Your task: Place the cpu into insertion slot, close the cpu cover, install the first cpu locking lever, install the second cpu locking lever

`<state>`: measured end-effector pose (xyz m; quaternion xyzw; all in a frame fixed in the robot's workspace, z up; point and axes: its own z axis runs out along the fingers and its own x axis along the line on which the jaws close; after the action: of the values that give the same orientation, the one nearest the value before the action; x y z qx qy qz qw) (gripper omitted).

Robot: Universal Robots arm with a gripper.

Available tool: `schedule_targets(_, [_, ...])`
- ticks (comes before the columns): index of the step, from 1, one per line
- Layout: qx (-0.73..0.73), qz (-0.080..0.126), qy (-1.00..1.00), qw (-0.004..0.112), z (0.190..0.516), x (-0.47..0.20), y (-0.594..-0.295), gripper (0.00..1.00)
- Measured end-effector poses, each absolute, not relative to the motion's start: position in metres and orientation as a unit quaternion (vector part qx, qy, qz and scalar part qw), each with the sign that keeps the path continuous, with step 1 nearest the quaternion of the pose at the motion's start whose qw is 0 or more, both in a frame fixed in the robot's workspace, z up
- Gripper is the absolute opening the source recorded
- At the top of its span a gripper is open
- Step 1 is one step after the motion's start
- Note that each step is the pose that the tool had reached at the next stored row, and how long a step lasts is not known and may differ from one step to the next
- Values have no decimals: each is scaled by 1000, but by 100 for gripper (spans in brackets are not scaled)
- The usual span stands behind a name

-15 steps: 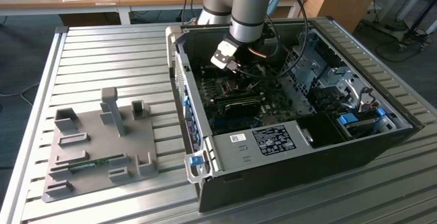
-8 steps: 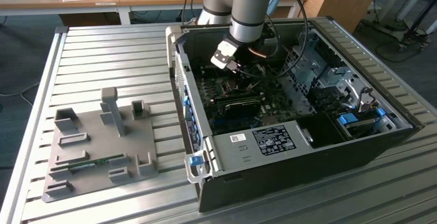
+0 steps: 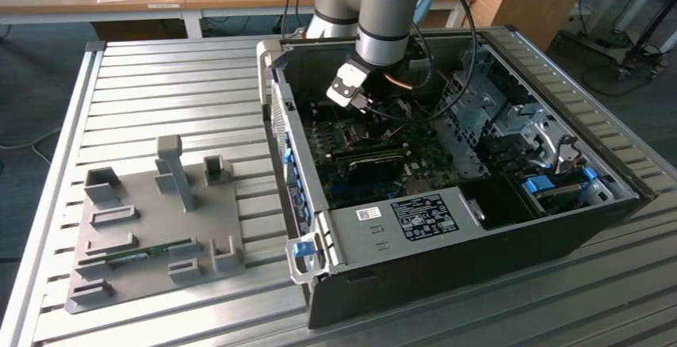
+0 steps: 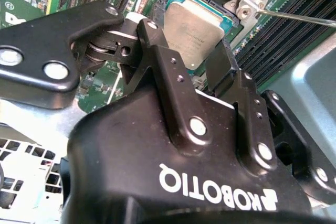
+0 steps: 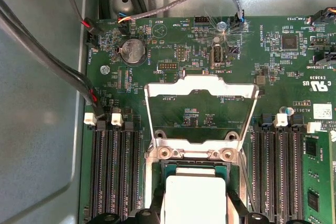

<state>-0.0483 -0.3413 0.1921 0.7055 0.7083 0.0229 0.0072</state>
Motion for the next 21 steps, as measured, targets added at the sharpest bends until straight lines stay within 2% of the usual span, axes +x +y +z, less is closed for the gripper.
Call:
schedule_targets(5, [705, 23, 708, 7, 192, -48, -341, 55])
schedule_targets(6, [705, 23, 708, 7, 192, -48, -341, 61])
schedule_targets(13, [705, 23, 708, 7, 194, -48, -341, 61])
schedule_targets(21, [706, 23, 708, 7, 212, -48, -341, 61])
